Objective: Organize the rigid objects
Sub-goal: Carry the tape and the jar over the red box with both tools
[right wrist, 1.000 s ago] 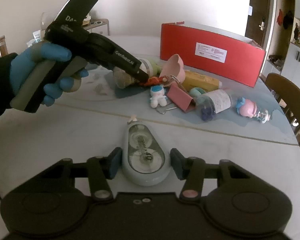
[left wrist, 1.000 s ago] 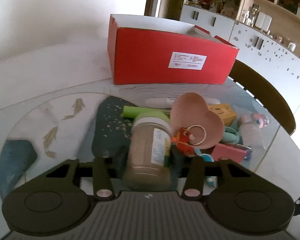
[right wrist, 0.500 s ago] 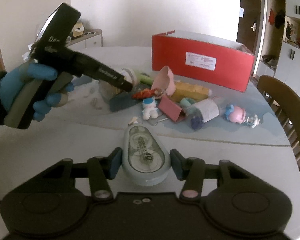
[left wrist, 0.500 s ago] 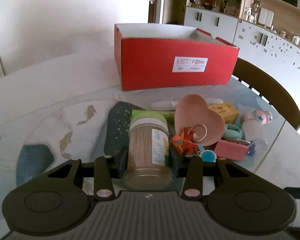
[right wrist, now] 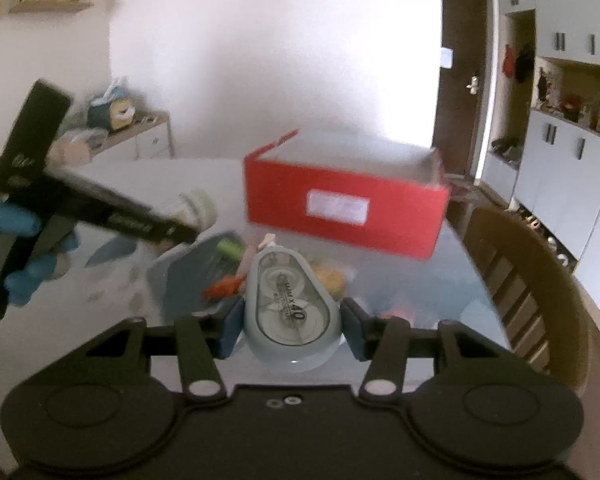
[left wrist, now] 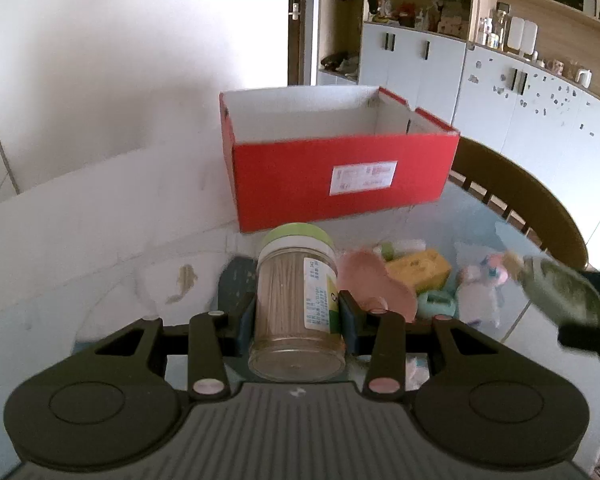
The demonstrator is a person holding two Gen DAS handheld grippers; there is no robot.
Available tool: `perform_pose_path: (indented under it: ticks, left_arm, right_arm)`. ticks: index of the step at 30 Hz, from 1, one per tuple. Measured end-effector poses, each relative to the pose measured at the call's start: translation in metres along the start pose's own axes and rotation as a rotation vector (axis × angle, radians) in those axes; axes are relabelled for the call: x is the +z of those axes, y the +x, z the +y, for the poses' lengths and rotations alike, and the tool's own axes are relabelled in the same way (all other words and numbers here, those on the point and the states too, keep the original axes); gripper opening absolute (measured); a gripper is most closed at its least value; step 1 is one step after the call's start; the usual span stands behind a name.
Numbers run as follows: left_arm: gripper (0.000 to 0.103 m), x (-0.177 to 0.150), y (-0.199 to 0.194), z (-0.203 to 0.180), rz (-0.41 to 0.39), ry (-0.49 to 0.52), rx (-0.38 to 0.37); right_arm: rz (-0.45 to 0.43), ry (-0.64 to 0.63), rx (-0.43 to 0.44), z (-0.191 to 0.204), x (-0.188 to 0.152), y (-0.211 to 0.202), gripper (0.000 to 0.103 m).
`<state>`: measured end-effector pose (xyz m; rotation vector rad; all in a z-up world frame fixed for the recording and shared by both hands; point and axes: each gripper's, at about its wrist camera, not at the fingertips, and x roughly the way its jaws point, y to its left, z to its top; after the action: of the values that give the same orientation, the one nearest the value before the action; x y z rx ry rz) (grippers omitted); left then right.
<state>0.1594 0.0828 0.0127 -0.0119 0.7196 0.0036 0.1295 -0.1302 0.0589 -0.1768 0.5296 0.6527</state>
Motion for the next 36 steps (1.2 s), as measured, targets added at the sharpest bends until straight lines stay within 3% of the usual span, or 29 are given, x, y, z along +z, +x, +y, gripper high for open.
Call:
perform_pose_path:
  ticks: [10,17,28,36]
  left_arm:
    - [0.041,0.056,-0.010,-0.008,-0.049,0.055,0.019]
    - [0.041,0.100,0.006,-0.013,-0.048,0.079,0.035]
    - [0.041,0.168,0.066,-0.020,-0.044,0.126,0.093]
    - [0.042,0.195,0.132,-0.035,0.023,0.165,0.107]
  right_arm:
    - [-0.052,-0.010,-0.085,-0.036,0.064,0.024,0.052]
    - [-0.037,-0.022,-0.127,-0.055,0.094,0.058,0.052]
    - [0.008,-0.062,-0.188,-0.081,0.131,0.126,0.051]
    - [0.077,-0.050,-0.199,-0.097,0.138,0.183,0.051]
